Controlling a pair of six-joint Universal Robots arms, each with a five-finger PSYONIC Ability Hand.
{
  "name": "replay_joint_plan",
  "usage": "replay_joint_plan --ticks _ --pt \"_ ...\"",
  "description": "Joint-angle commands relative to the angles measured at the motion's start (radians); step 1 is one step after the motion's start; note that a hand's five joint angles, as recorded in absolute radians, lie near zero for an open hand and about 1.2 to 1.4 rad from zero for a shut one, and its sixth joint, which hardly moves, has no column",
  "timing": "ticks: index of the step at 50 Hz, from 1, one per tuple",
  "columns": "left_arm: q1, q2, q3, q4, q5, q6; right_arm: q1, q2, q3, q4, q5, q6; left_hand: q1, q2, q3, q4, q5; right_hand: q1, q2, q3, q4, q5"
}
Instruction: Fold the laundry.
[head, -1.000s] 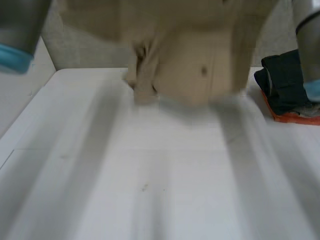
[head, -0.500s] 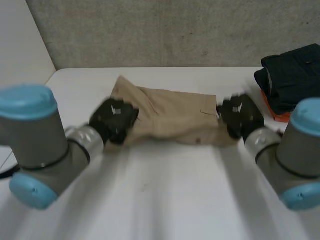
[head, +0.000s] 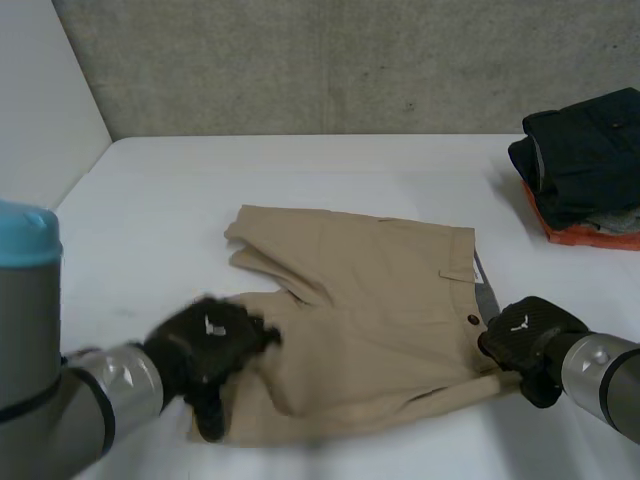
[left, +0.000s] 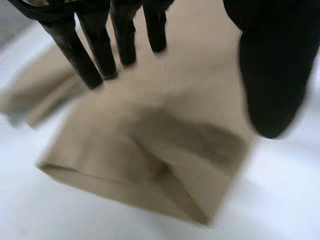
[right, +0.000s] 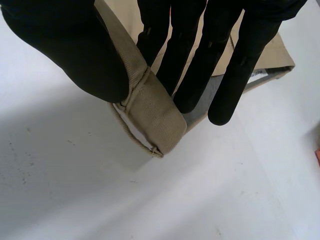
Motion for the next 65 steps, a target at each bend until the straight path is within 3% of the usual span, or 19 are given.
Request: replay_joint_plan --ticks 1,5,10,16,31,37,41,47,57,60,65 --pt "0.091 -0.096 0.157 0.185 0.006 0.029 0.012 0.044 0.010 -0.144 0.003 0.058 -0.043 -0.121 -0.124 -0.112 -0.122 0.302 0.221 0.203 0.205 0.202" --pt "0.110 -0.237 0.272 0.245 0.016 0.057 0.020 0.065 0.013 -0.187 0.006 0.090 0.136 0.058 0.055 0.067 0.057 0.302 0.221 0.203 0.205 0.202" --pt "0.113 -0.397 0.407 0.222 0.023 0.082 0.031 0.082 0.028 -0.219 0.013 0.112 0.374 0.296 0.294 0.305 0.295 0.302 0.221 0.203 0.205 0.202" --pt "0.114 -0.550 0.539 0.210 0.029 0.088 0.040 0.099 0.045 -0.249 0.015 0.113 0.409 0.332 0.329 0.341 0.331 0.302 0.221 0.203 0.205 0.202" --pt "0.084 -0.733 0.698 0.259 0.007 0.089 0.040 0.099 0.074 -0.272 0.016 0.118 0.436 0.358 0.355 0.367 0.357 0.302 0.221 0.203 0.205 0.202" --pt "0.068 -0.776 0.740 0.247 -0.033 0.094 0.035 0.085 0.080 -0.272 0.015 0.118 0.761 0.684 0.681 0.693 0.682 0.302 0.221 0.203 0.205 0.202" --pt "0.061 -0.778 0.748 0.256 -0.082 0.092 0.028 0.070 0.085 -0.273 0.012 0.119 1.172 1.094 1.092 1.103 1.093 0.302 0.221 0.203 0.205 0.202" --pt "0.059 -0.718 0.700 0.302 -0.158 0.082 0.025 0.062 0.086 -0.275 0.010 0.125 1.178 1.101 1.098 1.110 1.099 0.302 0.221 0.203 0.205 0.202" --pt "0.068 -0.595 0.547 0.328 -0.142 0.122 0.028 0.055 0.089 -0.275 0.009 0.122 1.178 1.101 1.098 1.110 1.099 0.302 0.221 0.203 0.205 0.202" --pt "0.074 -0.627 0.557 0.336 -0.093 0.126 0.031 0.055 0.091 -0.275 0.010 0.126 0.696 0.618 0.615 0.627 0.617 0.302 0.221 0.203 0.205 0.202" --pt "0.077 -0.701 0.625 0.259 -0.022 0.122 0.028 0.055 0.094 -0.275 0.009 0.126 0.662 0.584 0.582 0.593 0.583 0.302 0.221 0.203 0.205 0.202"
